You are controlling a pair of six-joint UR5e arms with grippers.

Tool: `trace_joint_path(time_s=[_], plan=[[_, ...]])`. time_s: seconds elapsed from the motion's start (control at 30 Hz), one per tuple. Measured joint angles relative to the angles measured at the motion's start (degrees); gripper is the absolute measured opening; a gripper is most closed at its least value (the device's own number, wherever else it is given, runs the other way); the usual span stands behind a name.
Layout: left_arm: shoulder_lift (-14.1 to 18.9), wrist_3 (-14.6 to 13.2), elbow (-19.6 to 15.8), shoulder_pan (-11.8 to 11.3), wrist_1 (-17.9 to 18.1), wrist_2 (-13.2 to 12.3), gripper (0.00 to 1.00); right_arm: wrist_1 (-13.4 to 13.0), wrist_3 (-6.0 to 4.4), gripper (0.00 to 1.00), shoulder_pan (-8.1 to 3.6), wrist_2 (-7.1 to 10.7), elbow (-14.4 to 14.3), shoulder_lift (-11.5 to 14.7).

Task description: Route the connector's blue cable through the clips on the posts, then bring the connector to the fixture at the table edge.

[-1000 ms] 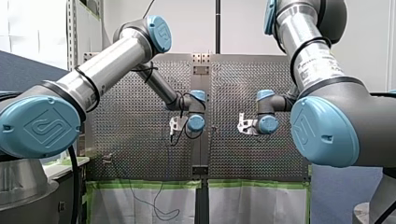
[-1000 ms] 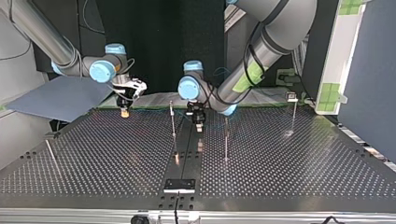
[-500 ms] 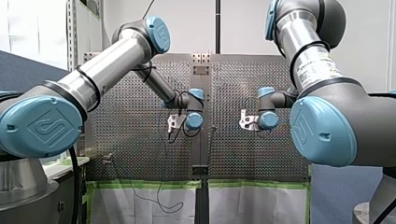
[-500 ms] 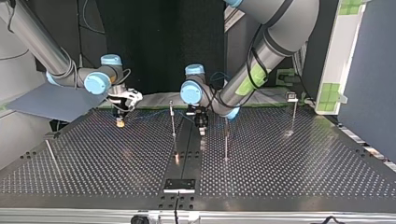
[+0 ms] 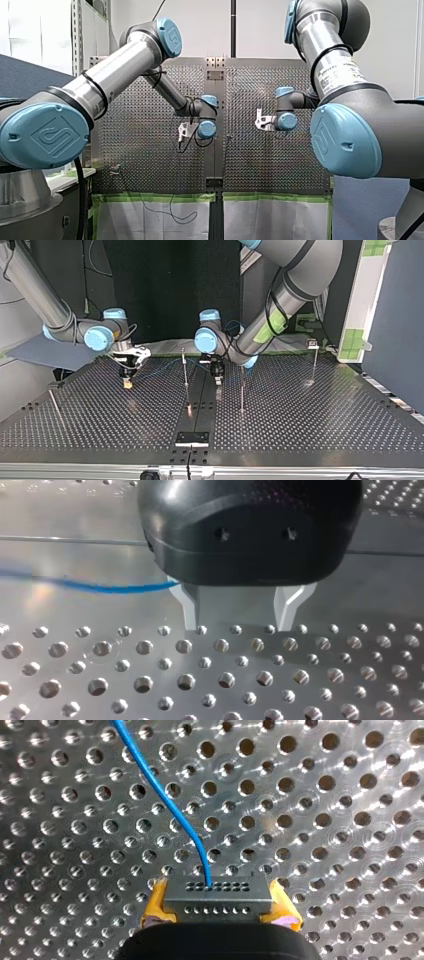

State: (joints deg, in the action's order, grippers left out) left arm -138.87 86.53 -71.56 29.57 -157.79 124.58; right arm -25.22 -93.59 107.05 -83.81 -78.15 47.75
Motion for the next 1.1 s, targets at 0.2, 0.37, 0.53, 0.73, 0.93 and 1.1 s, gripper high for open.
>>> trace_joint_path(time_s=[0.2, 0.37, 0.53, 0.73, 0.93, 1.1], plan=[[0.0, 0.0, 0.0, 0.1, -0.7, 0.1, 0.35, 1.4, 0.16, 0.0, 0.02, 0.05, 0.3, 0.0], [0.0, 0.1, -0.2, 0.4, -1.7, -0.2, 0.45, 3.0, 0.3, 0.0, 0.31, -0.03, 0.3, 0.0], [0.0, 0.9, -0.4, 0.8, -3.2, -1.9, 0.4, 4.3, 0.42, 0.0, 0.58, -0.1, -0.2, -0.1], [0.1, 1.1, -0.4, 1.9, -5.8, -4.1, 0.89, 4.5, 0.5, 0.0, 0.77, -0.07, -0.5, -0.2], [0.3, -0.9, -0.7, 2.8, -8.7, -7.0, 1.0, 4.9, 0.76, 0.0, 0.9, -0.05, -0.6, -0.9], [1.7, -0.7, -2.5, 3.0, -9.2, -9.0, 1.0, 5.2, 0.91, 0.0, 0.99, 0.02, -0.6, -1.9]])
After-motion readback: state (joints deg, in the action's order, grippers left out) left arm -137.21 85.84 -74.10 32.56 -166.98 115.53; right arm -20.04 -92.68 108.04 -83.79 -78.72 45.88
